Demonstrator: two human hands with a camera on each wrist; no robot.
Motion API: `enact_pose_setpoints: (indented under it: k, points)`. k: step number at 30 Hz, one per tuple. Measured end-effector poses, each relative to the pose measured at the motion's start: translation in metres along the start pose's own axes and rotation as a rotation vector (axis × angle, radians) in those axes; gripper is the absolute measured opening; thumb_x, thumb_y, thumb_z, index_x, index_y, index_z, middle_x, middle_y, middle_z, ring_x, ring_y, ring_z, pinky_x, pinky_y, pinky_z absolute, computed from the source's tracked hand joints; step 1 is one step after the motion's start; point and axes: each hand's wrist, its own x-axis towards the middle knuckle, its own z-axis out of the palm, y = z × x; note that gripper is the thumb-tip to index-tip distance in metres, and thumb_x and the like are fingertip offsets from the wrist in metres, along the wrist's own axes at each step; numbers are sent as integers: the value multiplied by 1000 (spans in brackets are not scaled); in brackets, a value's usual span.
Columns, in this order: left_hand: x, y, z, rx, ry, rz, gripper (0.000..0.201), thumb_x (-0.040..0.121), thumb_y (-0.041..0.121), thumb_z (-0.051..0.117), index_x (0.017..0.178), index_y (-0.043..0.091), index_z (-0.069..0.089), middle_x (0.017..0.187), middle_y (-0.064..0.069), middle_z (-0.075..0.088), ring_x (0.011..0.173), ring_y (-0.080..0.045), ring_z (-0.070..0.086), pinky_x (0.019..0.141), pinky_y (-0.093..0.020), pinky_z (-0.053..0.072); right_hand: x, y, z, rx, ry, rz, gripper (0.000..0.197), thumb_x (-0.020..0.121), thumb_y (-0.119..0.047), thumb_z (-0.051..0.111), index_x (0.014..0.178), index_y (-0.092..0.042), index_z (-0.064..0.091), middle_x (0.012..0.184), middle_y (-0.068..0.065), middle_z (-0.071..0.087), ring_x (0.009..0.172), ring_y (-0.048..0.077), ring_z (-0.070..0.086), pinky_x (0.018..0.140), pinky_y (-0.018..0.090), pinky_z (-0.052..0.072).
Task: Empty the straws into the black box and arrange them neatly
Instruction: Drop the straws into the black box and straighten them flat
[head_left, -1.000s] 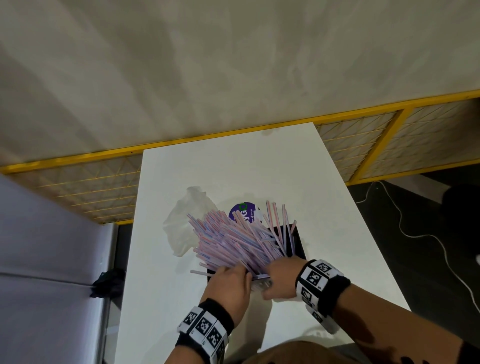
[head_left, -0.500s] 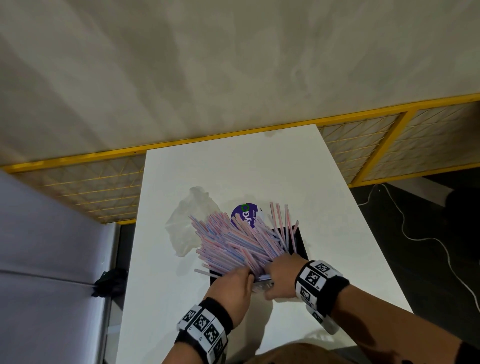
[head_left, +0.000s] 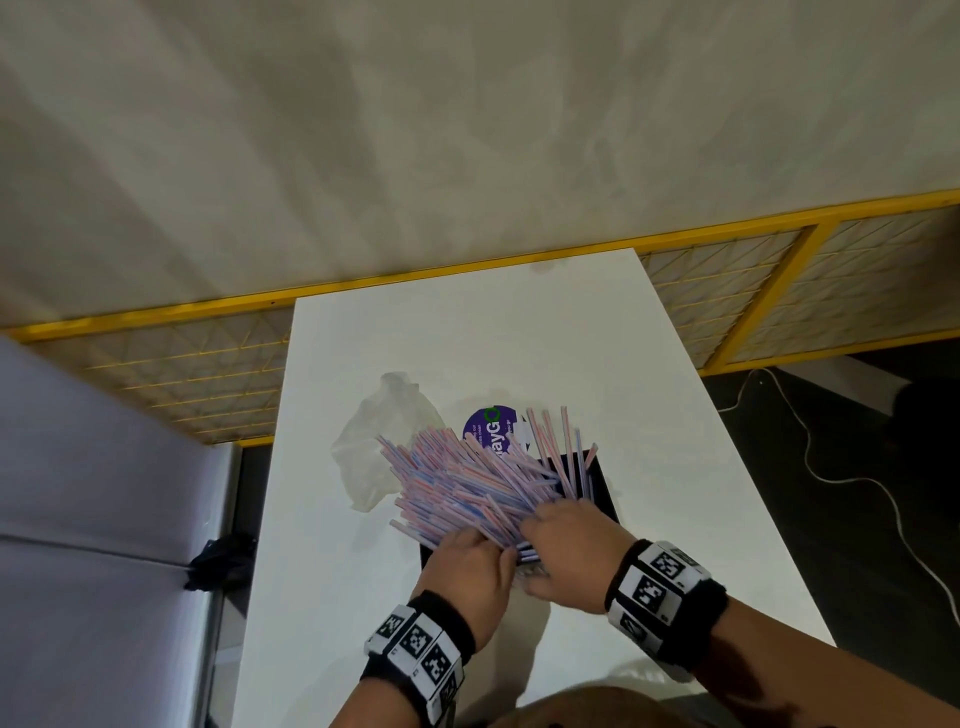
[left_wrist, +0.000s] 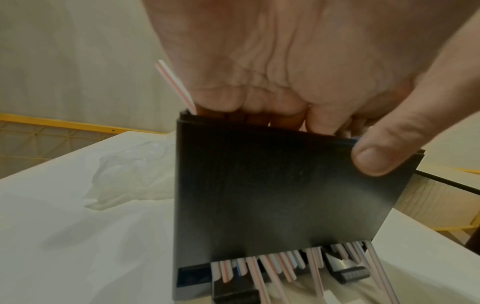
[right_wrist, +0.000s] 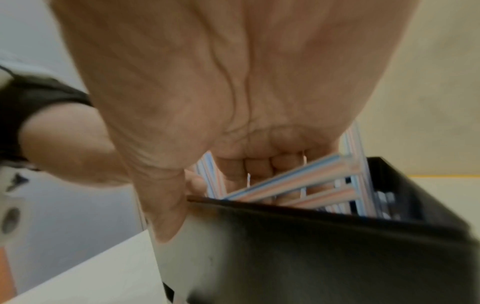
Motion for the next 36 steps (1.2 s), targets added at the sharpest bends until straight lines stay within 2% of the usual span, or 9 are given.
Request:
enact_pose_setpoints:
  k: [8,11,13,16,20,26,29,32,36]
  points:
    - [4,5,-9,-167,-98,-102,39,107,44,33,87,21,56,89,-2,60,83,-21,55,80,-35,46,-6,-10,-2,211,-134,16,35,84,-56,53,98,-25,57,100,1,67,89,24,62,82,38,53]
    - [2,6,-10,-311,0,-95,26,104,41,44,99,23,62,94,4,60,87,-14,55,80,-29,45,0,-7,1,293,-111,20,35,79,-63,50,91,-31,54,93,-2,67,83,20,62,76,36,54]
    - [-2,7,-12,-382,80,-82,14,102,39,51,92,33,58,88,12,54,81,-4,51,72,-14,37,4,-2,2,329,-80,24,41,78,-68,51,94,-31,57,93,-2,67,88,20,63,79,36,55]
    - [-10,5,-20,-415,184,-114,18,97,39,61,83,43,50,84,18,51,80,4,49,68,-10,34,6,5,3,274,-49,30,54,79,-73,53,104,-26,61,102,2,65,99,23,60,87,35,50]
    - [-29,-12,-32,-528,339,-161,6,89,43,66,92,38,66,89,16,65,84,-2,63,76,-23,52,-2,8,-4,148,42,-23,62,82,-79,47,109,-24,58,107,0,58,101,20,52,88,37,43]
    - [-60,-44,-43,-498,558,-413,30,79,56,73,93,42,50,79,11,56,65,-10,56,58,-18,42,-10,-10,-25,237,158,-103,40,101,-54,45,122,-22,58,111,-3,61,99,19,56,85,35,43]
    - [-63,-55,-36,-524,420,-559,46,75,58,79,102,36,49,90,11,58,73,-11,59,65,-26,44,-5,-22,-26,308,123,-99,41,104,-46,46,135,-22,55,122,-2,61,107,20,61,90,36,49]
    - [-56,-54,-22,-630,273,-597,34,77,49,83,95,32,60,88,9,68,71,-4,64,65,-21,47,5,-30,-23,325,97,-82,40,104,-44,47,136,-21,55,124,-1,62,108,21,62,90,38,52]
    - [-45,-49,-12,-663,344,-585,14,85,33,78,87,37,65,82,12,73,73,6,65,69,-22,50,16,-36,-19,316,95,-50,39,103,-46,47,129,-20,58,119,0,64,105,21,63,85,36,52]
